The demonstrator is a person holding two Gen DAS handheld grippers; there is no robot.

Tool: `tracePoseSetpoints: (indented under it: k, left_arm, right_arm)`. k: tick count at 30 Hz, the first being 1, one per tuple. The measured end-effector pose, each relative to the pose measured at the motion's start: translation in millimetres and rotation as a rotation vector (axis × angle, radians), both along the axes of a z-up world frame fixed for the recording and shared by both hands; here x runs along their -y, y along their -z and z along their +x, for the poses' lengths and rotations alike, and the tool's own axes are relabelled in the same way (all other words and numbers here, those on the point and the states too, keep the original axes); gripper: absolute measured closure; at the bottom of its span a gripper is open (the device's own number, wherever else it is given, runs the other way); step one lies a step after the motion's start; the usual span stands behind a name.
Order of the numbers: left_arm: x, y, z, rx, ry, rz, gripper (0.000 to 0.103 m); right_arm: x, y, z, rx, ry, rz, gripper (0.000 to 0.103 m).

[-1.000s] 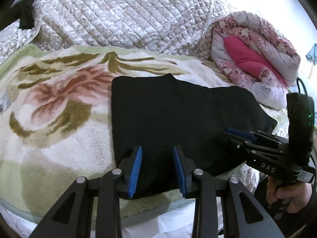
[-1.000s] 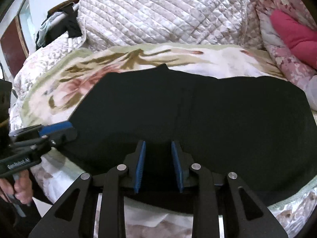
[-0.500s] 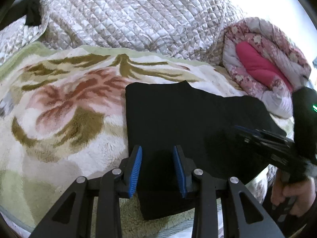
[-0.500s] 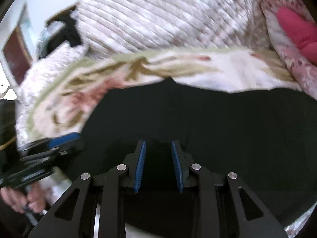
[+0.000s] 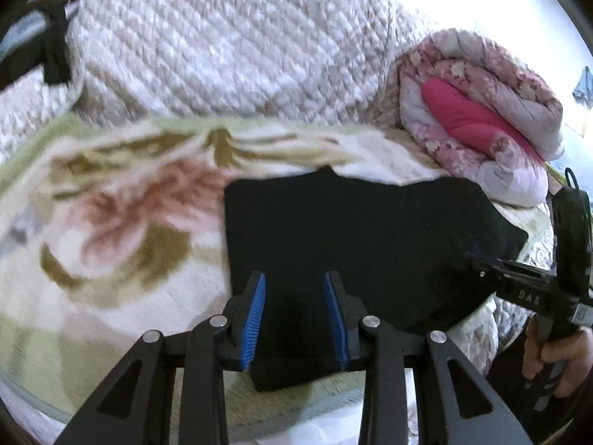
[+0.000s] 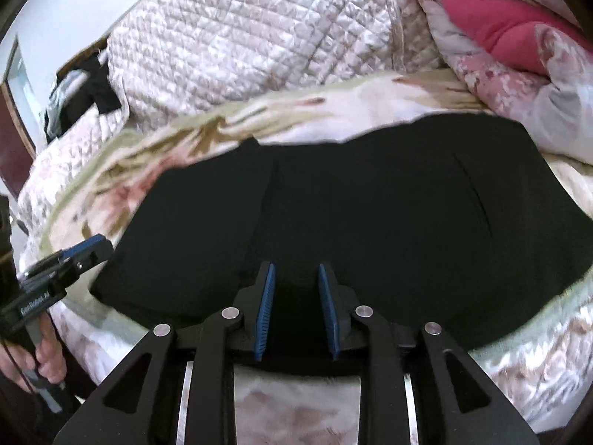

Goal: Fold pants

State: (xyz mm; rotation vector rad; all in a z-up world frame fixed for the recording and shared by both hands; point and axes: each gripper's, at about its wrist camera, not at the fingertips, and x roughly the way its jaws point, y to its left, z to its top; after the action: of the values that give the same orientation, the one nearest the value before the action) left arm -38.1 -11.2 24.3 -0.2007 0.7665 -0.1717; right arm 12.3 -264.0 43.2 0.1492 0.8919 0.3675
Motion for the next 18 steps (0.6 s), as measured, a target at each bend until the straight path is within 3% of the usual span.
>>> tracePoseSetpoints:
  k: [2,4,7,14,18]
  left_arm:
    - [3,13,3,-0.064,0.014,-0.036,0.068]
    - [9,11,0,-0.040,0.022,0.012,0.068]
    - [9,11,-2,-0.044,0.030,-0.010,0.068]
    - [8,12,-2,-0.043,0.032,-0.008,0.068]
    - [8,12,-2,-0.043,0.032,-0.009,0.068]
  right_arm:
    - [4,-4,-1,0.005,0.020,-0.008,0.078]
    - [16,-11,-6,0.019,0.076,0.004,0.075]
    - [41,-17,-11,0.026,0.169,0.070,0.041]
    - [96,-18,-28,0.053,0.406,0.189,0.040]
    - [120,-7,-29,0.003,0.509,0.236,0.040]
